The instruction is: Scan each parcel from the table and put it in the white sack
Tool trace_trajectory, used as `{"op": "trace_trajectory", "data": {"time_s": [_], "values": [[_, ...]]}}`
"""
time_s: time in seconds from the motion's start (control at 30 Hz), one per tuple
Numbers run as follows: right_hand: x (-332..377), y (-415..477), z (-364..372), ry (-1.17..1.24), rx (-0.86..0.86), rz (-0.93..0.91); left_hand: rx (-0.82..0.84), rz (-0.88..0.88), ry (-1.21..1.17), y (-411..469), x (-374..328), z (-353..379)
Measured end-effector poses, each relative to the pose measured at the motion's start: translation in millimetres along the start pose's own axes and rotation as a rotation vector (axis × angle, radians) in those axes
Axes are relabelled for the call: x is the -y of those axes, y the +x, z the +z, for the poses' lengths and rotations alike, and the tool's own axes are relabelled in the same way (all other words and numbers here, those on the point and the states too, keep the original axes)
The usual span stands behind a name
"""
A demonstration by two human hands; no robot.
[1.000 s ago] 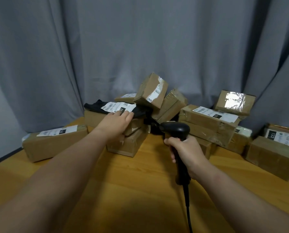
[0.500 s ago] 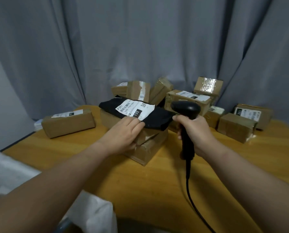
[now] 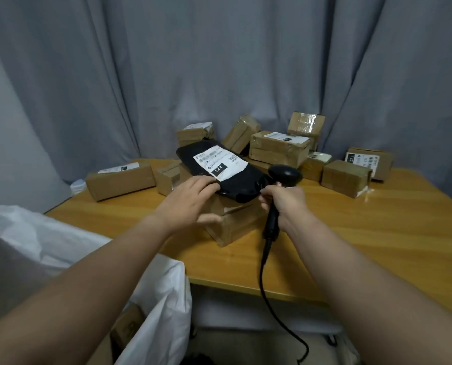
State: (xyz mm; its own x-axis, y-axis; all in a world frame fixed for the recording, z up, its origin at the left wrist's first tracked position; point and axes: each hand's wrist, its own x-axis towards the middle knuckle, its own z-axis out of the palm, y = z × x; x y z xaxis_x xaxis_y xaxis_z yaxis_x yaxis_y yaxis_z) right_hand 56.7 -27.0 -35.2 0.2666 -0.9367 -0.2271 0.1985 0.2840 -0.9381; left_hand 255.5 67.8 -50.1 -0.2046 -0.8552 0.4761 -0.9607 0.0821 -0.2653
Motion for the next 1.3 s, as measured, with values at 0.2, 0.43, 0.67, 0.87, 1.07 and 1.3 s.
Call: {"op": "trace_trajectory", "data": {"time_s": [0.2, 0.43, 0.67, 0.87, 1.07, 1.3], "values": [[1.9, -10.3, 0.2, -0.077, -0.013, -0.065, -0.099, -0.826, -0.786, -7.3, -59.2, -6.0], [-2.1, -31.2, -30.7, -0.266, 0.005, -0.157, -0.006, -1.136, -1.36, 4.6, -73.3, -0.6], [-47.7, -54.5, -80.6, -0.345, -0.018, -0.127, -0.031, -1.262, -1.59, 12.2, -97.9, -8.1], [-70.8, -68.7, -111.0, -0.291, -0.008, -0.121, -0.172, -1.143, -1.54, 4.8, -126.4, 2.3], [-64.8, -93.7, -125.7, -0.313, 0.058, -0.346, -0.235, -1.062, -1.586, -8.3, -135.1, 8.2], [-59.0, -106.6, -122.7, -0.412, 0.174, -0.474, -0.337, -0.996, -1.598, -11.1, -137.3, 3.8]]}}
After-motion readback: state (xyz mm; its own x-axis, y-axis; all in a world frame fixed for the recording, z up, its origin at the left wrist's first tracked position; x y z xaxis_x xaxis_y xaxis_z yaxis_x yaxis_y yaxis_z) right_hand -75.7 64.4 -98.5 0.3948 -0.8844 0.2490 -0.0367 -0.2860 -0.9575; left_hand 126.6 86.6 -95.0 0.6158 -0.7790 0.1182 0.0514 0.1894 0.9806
